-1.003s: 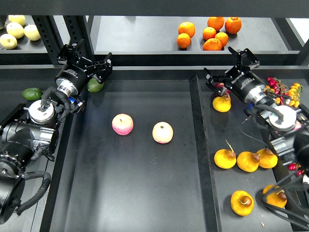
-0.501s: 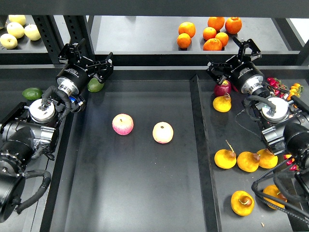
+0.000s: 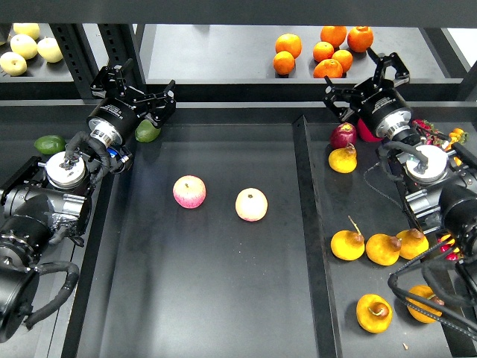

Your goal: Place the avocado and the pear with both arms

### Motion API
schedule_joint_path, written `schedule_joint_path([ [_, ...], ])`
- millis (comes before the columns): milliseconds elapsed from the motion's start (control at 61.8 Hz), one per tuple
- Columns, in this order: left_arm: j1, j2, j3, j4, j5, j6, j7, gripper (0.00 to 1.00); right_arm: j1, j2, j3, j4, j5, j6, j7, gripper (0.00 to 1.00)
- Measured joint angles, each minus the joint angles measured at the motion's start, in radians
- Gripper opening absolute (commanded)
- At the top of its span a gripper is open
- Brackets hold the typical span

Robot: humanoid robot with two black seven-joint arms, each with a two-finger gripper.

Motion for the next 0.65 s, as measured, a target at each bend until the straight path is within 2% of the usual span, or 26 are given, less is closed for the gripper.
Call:
schedule_joint_path([
  [647, 0.0, 0.0, 0.002, -0.004, 0.0, 0.0, 0.0, 0.99, 0.0, 0.0, -0.001, -0.002, 0.0, 0.0, 0.0, 0.99],
])
